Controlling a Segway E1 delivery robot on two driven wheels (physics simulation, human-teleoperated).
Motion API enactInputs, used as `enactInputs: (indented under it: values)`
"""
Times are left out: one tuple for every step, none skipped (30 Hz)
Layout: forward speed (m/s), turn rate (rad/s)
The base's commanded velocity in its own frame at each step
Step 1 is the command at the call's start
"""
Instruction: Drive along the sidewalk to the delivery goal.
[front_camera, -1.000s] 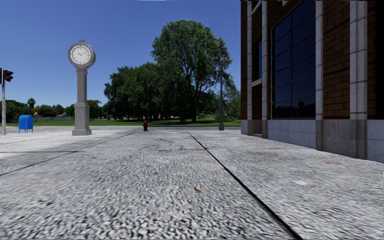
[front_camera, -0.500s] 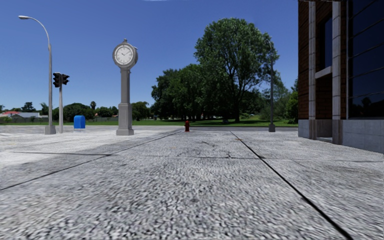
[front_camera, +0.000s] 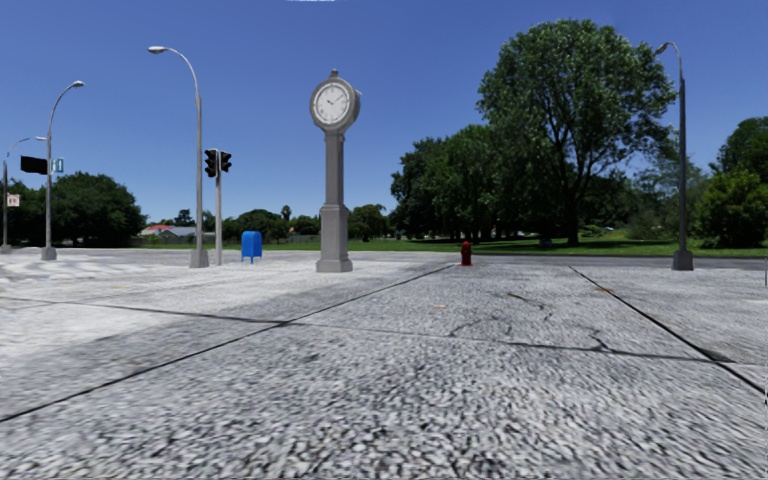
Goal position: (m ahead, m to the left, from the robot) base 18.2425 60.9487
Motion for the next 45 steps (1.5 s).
enactInputs:
  values:
    - [2.00,0.56]
    - [2.00,0.56]
    - [2.00,0.56]
    - [2.00,0.56]
    - [2.00,0.56]
    - [2.00,0.56]
    - [2.00,0.56]
    - [2.00,0.56]
    - [2.00,0.56]
    - [2.00,0.56]
    - [2.00,0.56]
    - [2.00,0.56]
    - [2.00,0.56]
    - [2.00,0.56]
    - [2.00,0.56]
    - [2.00,0.56]
    - [2.00,0.56]
    - [2.00,0.56]
    - [2.00,0.56]
    - [2.00,0.56]
    - [2.00,0.56]
    - [2.00,0.56]
    - [2.00,0.56]
    - [2.00,0.56]
    - [2.00,0.56]
    - [2.00,0.56]
    - [2.00,0.56]
    - [2.00,0.53]
    - [2.00,0.53]
    - [2.00,0.45]
    - [2.00,0.00]
    - [2.00,0.00]
    - [2.00,0.00]
    - [2.00,0.00]
    - [2.00,0.00]
    - [2.00,0.00]
    - [2.00,0.00]
    - [2.00,0.00]
    - [2.00,0.00]
    - [2.00,0.00]
    - [2.00,0.00]
    - [2.00,0.00]
    - [2.00,0.00]
    - [2.00,0.00]
    - [2.00,0.00]
